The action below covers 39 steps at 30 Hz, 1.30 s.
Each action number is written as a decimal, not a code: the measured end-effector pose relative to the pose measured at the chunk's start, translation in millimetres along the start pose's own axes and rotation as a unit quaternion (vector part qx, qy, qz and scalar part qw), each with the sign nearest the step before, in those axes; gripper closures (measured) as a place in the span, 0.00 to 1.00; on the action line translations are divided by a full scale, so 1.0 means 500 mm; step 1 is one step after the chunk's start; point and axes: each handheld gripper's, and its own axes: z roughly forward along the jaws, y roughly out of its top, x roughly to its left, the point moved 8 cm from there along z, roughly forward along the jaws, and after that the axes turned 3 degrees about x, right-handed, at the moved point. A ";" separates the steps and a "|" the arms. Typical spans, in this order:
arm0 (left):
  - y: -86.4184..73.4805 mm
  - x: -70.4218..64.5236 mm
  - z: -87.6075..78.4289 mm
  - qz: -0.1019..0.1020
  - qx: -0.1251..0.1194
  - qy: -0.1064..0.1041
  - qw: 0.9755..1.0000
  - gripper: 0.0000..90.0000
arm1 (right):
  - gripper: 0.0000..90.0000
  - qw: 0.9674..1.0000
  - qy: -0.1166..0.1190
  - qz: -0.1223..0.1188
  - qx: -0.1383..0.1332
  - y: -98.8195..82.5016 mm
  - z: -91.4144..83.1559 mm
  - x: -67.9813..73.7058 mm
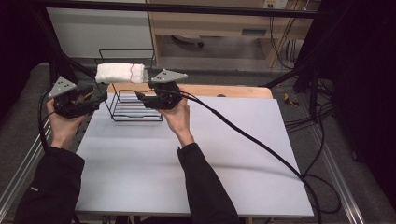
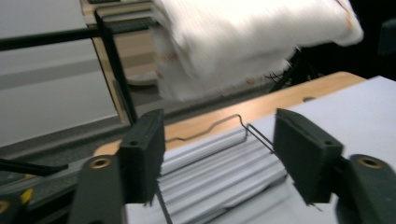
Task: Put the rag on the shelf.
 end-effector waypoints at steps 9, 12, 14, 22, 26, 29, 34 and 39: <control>-0.093 -0.057 0.011 -0.002 0.022 -0.031 0.999 0.18 | 0.08 0.999 -0.009 0.018 0.028 -0.081 -0.059 -0.022; -0.127 -0.073 0.014 -0.001 0.028 -0.038 0.999 0.13 | 0.04 0.999 -0.011 0.023 0.042 -0.118 -0.082 -0.031; -0.147 -0.083 0.014 -0.001 0.030 -0.041 0.999 0.11 | 0.03 0.998 -0.016 0.024 0.048 -0.143 -0.099 -0.040; -0.202 -0.113 0.008 0.000 0.049 -0.058 0.997 0.10 | 0.00 0.997 -0.026 0.044 0.052 -0.229 -0.183 -0.081; -0.221 -0.131 0.006 0.001 0.051 -0.065 0.997 0.10 | 0.00 0.996 -0.036 0.038 0.068 -0.271 -0.226 -0.095; -0.237 -0.144 0.005 0.005 0.057 -0.072 0.996 0.09 | 0.00 0.996 -0.035 0.042 0.074 -0.302 -0.258 -0.102; -0.258 -0.154 -0.001 0.014 0.067 -0.077 0.995 0.09 | 0.00 0.995 -0.037 0.054 0.075 -0.355 -0.316 -0.119; -0.276 -0.157 -0.007 0.015 0.073 -0.079 0.994 0.08 | 0.00 0.993 -0.044 0.071 0.078 -0.410 -0.379 -0.140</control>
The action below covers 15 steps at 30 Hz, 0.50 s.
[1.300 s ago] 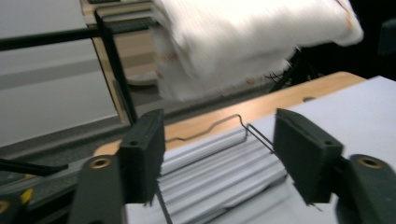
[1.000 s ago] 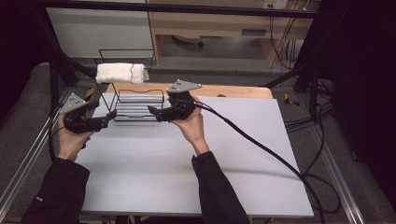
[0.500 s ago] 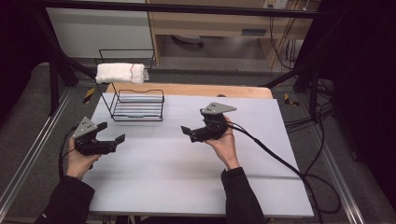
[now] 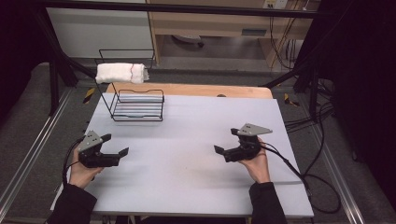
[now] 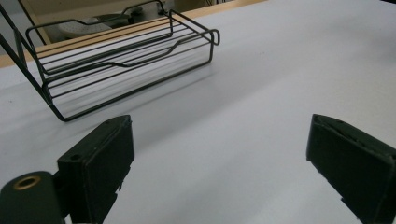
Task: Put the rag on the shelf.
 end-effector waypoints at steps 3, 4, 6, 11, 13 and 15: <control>-0.010 -0.001 0.002 0.000 0.005 0.000 1.000 0.08 | 0.00 1.000 -0.007 0.007 -0.001 -0.033 -0.029 -0.019; -0.013 -0.002 0.003 0.001 0.008 -0.001 1.000 0.08 | 0.00 1.000 -0.009 0.011 0.000 -0.044 -0.038 -0.024; -0.015 -0.002 0.003 0.003 0.009 -0.001 1.000 0.08 | 0.00 1.000 -0.015 0.012 0.002 -0.063 -0.055 -0.033; -0.020 -0.003 -0.001 0.004 0.009 -0.003 1.000 0.08 | 0.00 0.999 -0.026 0.023 0.006 -0.101 -0.086 -0.049; -0.022 -0.003 -0.001 0.005 0.011 -0.002 1.000 0.08 | 0.00 0.999 -0.025 0.030 0.002 -0.113 -0.092 -0.050; -0.023 -0.003 -0.001 0.005 0.010 -0.004 1.000 0.08 | 0.00 0.999 -0.025 0.034 0.006 -0.127 -0.095 -0.052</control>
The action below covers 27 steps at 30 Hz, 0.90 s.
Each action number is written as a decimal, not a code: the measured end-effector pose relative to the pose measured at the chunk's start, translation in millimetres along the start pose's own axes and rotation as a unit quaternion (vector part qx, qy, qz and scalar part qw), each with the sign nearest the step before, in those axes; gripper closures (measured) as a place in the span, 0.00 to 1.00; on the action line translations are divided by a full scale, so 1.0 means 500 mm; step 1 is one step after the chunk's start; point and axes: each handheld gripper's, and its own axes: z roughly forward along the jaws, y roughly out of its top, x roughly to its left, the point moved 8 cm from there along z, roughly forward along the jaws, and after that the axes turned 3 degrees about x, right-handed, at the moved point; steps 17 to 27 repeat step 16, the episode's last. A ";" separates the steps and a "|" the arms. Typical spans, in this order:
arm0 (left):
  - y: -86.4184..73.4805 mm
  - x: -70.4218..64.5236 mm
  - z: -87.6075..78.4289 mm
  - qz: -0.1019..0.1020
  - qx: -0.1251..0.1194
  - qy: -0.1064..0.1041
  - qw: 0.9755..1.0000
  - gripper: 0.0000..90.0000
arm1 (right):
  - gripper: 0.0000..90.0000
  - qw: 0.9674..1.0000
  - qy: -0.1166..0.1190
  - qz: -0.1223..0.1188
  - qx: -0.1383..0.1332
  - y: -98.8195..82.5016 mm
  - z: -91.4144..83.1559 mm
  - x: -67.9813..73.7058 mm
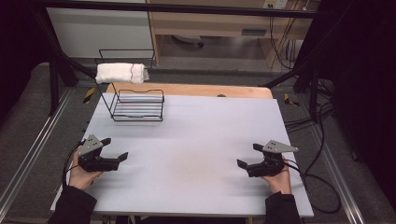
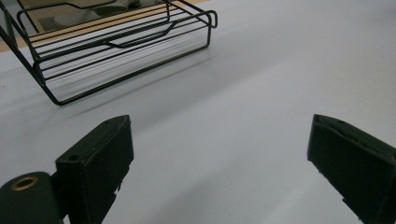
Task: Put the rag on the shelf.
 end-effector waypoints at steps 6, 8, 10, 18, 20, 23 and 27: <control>-0.005 -0.004 0.006 0.007 0.008 -0.002 1.000 0.08 | 0.00 1.000 -0.002 0.006 0.018 -0.034 -0.002 -0.004; -0.007 -0.004 0.007 0.009 0.010 -0.002 1.000 0.08 | 0.00 1.000 0.001 0.010 0.009 -0.033 -0.006 -0.005; -0.007 -0.005 0.007 0.010 0.010 -0.003 1.000 0.08 | 0.00 1.000 0.000 0.010 0.005 -0.031 -0.009 -0.006; -0.009 -0.006 0.007 0.011 0.011 -0.004 1.000 0.08 | 0.00 1.000 -0.002 0.008 0.005 -0.033 -0.012 -0.007; -0.009 -0.006 0.007 0.011 0.011 -0.004 1.000 0.08 | 0.00 1.000 -0.002 0.008 0.005 -0.033 -0.012 -0.007; -0.009 -0.006 0.007 0.011 0.011 -0.004 1.000 0.08 | 0.00 1.000 -0.002 0.008 0.005 -0.033 -0.012 -0.007; -0.009 -0.006 0.007 0.011 0.011 -0.004 1.000 0.08 | 0.00 1.000 -0.002 0.008 0.005 -0.033 -0.012 -0.007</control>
